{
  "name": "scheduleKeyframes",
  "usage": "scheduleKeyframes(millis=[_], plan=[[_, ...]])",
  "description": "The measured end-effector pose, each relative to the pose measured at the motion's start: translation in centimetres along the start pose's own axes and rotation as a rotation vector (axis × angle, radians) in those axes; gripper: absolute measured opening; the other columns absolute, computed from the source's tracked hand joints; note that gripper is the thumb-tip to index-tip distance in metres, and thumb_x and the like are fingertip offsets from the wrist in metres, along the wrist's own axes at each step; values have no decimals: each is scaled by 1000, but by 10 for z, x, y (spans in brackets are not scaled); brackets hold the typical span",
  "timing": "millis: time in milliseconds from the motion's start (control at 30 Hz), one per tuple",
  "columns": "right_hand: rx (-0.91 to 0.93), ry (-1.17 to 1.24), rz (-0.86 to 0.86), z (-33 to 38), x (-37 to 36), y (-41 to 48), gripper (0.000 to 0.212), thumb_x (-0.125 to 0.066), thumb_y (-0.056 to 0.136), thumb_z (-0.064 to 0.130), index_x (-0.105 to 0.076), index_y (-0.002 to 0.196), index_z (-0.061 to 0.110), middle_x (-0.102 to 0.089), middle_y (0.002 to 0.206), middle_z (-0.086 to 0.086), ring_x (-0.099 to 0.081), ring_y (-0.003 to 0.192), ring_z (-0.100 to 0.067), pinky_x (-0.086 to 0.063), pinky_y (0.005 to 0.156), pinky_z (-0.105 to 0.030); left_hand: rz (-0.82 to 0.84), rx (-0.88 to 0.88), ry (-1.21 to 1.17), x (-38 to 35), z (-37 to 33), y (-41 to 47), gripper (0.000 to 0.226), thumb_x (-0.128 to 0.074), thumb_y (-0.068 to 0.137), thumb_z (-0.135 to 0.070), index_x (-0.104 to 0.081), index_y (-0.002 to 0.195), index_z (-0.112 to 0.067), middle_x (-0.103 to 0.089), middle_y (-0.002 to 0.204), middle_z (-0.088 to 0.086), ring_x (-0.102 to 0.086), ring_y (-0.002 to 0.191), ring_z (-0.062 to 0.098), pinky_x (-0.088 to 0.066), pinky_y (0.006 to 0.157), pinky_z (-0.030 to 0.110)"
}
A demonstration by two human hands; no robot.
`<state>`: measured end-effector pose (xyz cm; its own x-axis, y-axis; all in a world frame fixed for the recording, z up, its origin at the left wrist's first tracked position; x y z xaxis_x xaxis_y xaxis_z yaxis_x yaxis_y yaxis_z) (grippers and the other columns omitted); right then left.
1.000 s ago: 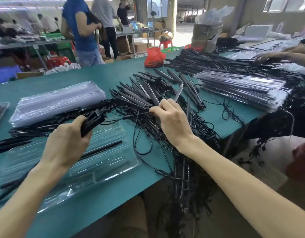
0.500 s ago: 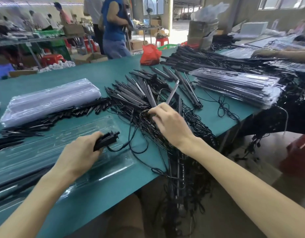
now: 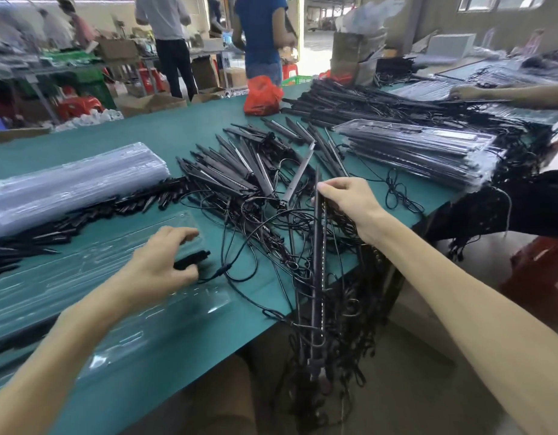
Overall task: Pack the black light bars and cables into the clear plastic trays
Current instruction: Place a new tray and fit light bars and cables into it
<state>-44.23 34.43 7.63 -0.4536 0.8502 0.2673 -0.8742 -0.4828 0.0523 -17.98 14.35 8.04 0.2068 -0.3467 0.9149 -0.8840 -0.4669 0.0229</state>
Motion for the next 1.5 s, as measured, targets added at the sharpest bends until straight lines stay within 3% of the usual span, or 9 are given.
scheduleKeyframes(millis=[200, 400, 633, 767, 900, 1100, 1200, 1333, 1500], plan=[[6, 184, 81, 6, -2, -1, 22, -67, 96, 28, -72, 108, 10, -78, 96, 0, -63, 83, -9, -43, 83, -33, -267, -259, -174, 12, -76, 15, 28, -60, 98, -14, -66, 125, -15, -61, 115, -2, -58, 105, 9, -39, 96, 14], [-4, 302, 118, 5, -1, -7, 16, -66, 96, 26, -71, 105, 14, -77, 99, -2, -65, 84, -12, -45, 85, -35, -239, -347, -9, -20, -141, 67, 29, -54, 103, -30, -69, 123, -15, -65, 114, 3, -58, 106, 21, -44, 101, 42], [58, 405, 148, 4, 4, -9, 18, -64, 98, 19, -71, 111, 10, -74, 102, -6, -68, 92, -16, -52, 90, -39, -4, -208, 137, -42, -158, 123, 23, -64, 93, -49, -77, 96, -31, -71, 90, -8, -61, 91, 20, -25, 84, 37], [96, 431, 183, 4, 5, -7, 23, -61, 99, 12, -68, 120, 7, -74, 108, -6, -68, 98, -16, -51, 86, -31, -1, -217, 147, -48, -162, 127, 13, -63, 97, -30, -74, 90, -31, -69, 85, -5, -62, 89, 26, -33, 87, 38], [127, 433, 253, 2, 3, -11, 34, -53, 96, -7, -67, 125, 6, -74, 113, -9, -69, 104, -21, -54, 97, -35, 85, -183, 172, -63, -160, 125, 35, -51, 94, -7, -71, 105, -33, -69, 106, 3, -59, 107, 32, -36, 97, 41], [191, 153, 180, 2, 11, -17, 46, -61, 93, -7, -66, 132, 16, -72, 116, -7, -67, 100, -13, -52, 94, -23, 169, -100, -4, -70, -157, 126, 38, -49, 98, -10, -60, 88, -44, -68, 108, 12, -56, 114, 36, -29, 109, 45], [190, -31, 198, -4, 15, -22, 50, -67, 92, 1, -63, 135, 24, -66, 112, -11, -64, 93, -16, -53, 93, -24, 213, -91, -234, -71, -154, 125, 42, -56, 97, -8, -67, 78, -44, -72, 91, -1, -59, 114, 42, -41, 108, 50], [196, -231, 175, -10, 15, -25, 41, -72, 91, 10, -64, 130, 20, -67, 107, -7, -68, 91, -21, -54, 87, -28, 233, -37, -469, -71, -148, 122, 33, -60, 93, 3, -78, 97, -23, -74, 91, -6, -61, 97, 14, -45, 71, 6], [286, -333, 43, -5, 15, -28, 21, -71, 90, 14, -69, 111, 19, -68, 89, 1, -58, 68, -8, -45, 63, -7, 224, 25, -577, -70, -145, 120, 19, -73, 89, -7, -76, 107, -13, -72, 104, 3, -58, 106, 16, -41, 96, 26]])
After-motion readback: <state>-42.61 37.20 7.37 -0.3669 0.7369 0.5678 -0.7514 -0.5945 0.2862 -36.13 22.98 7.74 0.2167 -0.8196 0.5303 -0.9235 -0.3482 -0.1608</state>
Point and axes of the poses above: each hand's wrist, its own y-axis towards the middle knuckle, its own x-axis out of the back of the hand, z = x × y, the point moved 7 cm from there along y, towards the middle knuckle
